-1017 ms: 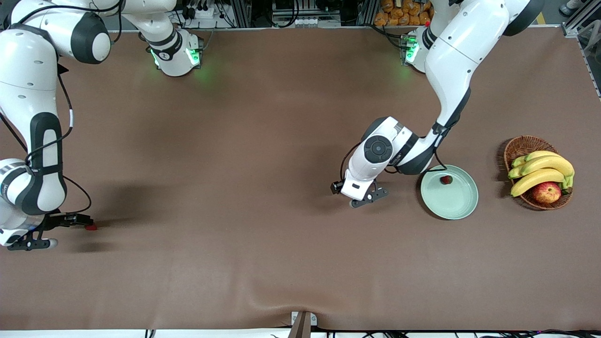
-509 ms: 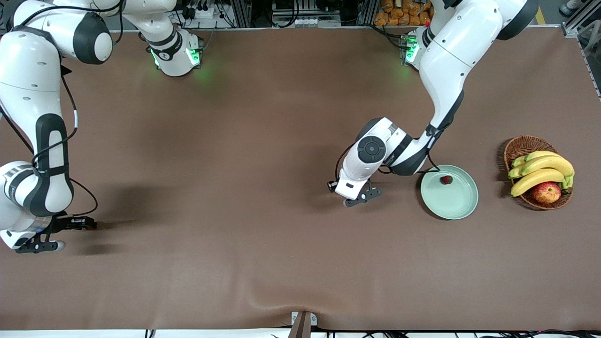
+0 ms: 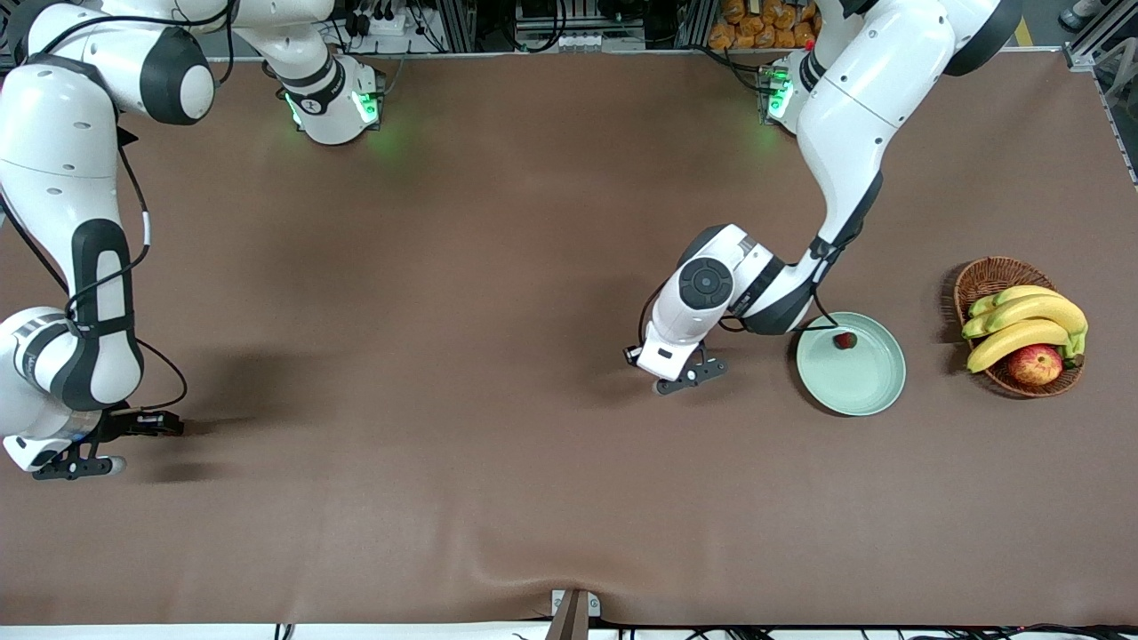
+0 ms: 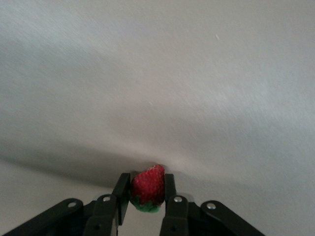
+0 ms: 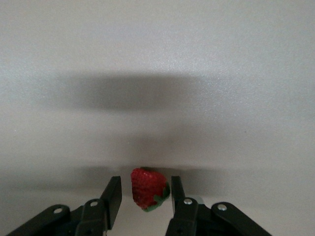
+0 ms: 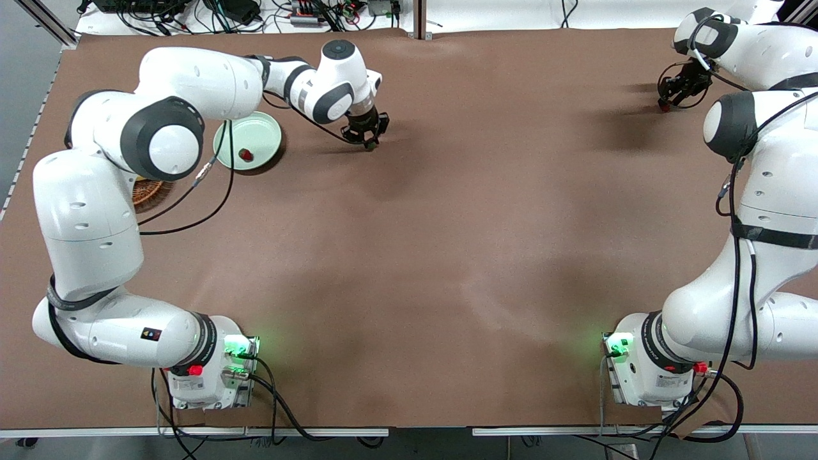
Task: Collect all strawberries into plate
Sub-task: 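Lower the strawberry onto the plate while the right gripper lifts its strawberry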
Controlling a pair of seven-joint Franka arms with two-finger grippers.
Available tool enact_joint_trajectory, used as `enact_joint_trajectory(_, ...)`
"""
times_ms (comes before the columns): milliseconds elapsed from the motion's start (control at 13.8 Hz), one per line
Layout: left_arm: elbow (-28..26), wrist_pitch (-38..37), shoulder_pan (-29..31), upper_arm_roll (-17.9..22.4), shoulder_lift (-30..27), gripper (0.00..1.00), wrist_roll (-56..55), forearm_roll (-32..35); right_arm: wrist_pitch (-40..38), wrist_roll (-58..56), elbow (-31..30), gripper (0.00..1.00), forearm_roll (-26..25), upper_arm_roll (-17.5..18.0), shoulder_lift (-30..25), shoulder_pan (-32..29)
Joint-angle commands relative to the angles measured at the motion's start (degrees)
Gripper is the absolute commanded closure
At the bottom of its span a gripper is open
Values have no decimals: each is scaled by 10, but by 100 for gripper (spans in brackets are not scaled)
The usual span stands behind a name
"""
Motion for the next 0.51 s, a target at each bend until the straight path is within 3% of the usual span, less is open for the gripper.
enact_joint_trajectory(0, 3, -68, 28, -6, -53, 100, 1, 6, 15, -14, -2, 74, -2, 5, 3, -5)
enact_joint_trajectory(145, 2, -115, 47, -16, -83, 100, 2, 5, 14, -13, -4, 100, -3, 5, 3, -3)
enact_joint_trajectory(291, 3, -177, 64, -16, -113, 100, 18, 5, 8, -7, 0, 100, -2, 5, -1, 3)
enact_joint_trajectory(436, -3, -219, 117, -20, -131, 100, 132, 0, -6, -5, 3, 100, -2, 5, -10, 12)
